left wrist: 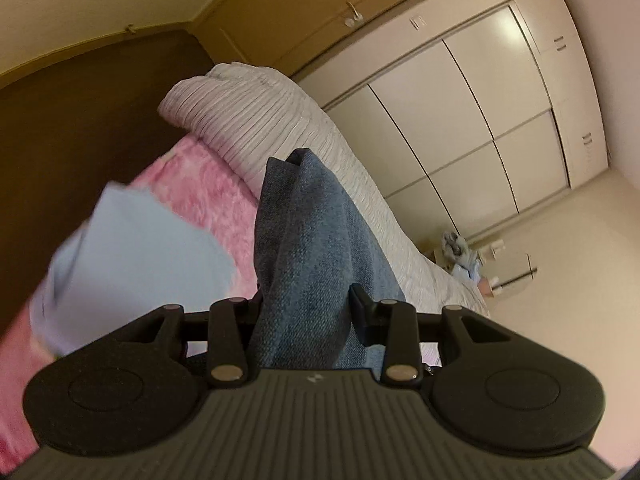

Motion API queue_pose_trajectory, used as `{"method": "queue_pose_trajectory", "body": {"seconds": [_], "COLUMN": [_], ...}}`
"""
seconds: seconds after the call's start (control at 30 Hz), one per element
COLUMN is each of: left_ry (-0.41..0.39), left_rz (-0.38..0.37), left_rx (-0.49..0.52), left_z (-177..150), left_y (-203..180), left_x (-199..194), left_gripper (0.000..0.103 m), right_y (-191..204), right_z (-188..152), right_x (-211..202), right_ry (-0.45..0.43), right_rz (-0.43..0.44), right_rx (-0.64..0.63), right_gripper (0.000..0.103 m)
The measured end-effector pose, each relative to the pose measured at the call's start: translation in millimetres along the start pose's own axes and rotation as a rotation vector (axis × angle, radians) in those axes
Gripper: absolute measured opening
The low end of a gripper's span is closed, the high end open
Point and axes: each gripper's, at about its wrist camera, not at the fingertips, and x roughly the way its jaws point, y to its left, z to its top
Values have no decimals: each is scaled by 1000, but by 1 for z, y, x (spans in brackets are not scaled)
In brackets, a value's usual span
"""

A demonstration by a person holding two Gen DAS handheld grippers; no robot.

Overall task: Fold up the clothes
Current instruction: 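Lift the jeans with both grippers and carry them toward the towel stack, then lower the jeans onto the towel stack and open both grippers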

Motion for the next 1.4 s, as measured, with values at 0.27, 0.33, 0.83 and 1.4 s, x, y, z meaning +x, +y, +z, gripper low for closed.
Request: {"method": "queue_pose_trajectory", "body": {"seconds": [0.27,0.33,0.83,1.4], "left_ry": [114,148,274,74], "left_rz": [-37,-28,109,269], "left_rx": [20,0,-76,148], "left_z": [77,80,55,77], "left_y": [56,73,173,136], "left_x": [72,87,158,110], "left_gripper": [33,33,34,30], "right_y": [5,-3,-94,-22], "right_z": [35,41,56,57], "right_x": [75,87,143,124], "right_ry": [-128,-141,-81,-244], "right_rz": [-40,-67,-305,-597], "right_rx": [48,74,148,-388], "right_gripper": [42,42,45,53]}}
